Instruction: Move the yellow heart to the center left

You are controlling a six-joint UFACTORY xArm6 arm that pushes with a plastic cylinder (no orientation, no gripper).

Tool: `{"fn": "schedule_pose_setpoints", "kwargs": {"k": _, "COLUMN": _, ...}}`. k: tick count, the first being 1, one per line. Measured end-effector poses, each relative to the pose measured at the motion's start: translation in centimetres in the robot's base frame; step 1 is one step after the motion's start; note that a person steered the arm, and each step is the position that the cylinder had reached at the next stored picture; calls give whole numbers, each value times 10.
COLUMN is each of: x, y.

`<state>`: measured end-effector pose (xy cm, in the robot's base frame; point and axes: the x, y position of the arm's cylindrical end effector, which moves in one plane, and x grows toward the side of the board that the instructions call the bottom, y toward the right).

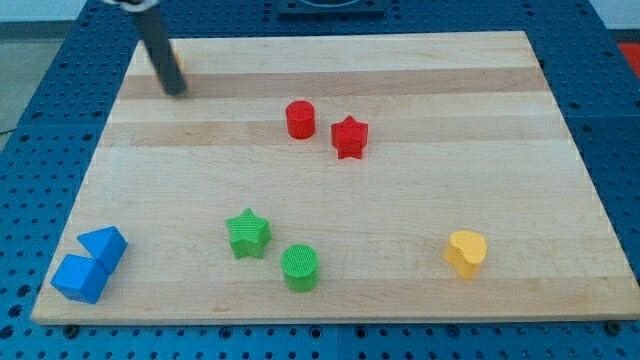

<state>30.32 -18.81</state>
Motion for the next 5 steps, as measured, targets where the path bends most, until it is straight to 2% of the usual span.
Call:
{"fn": "schedule_pose_setpoints", "kwargs": {"k": 2, "x": 12, "y": 216}}
{"fn": "schedule_pose_setpoints", "kwargs": {"k": 3, "x": 54, "y": 321}}
{"fn": "schedule_pose_setpoints", "kwargs": {"k": 4, "x": 128, "y": 384}}
{"fn": "schedule_pose_setpoints", "kwargs": {"k": 5, "x": 214, "y": 412}}
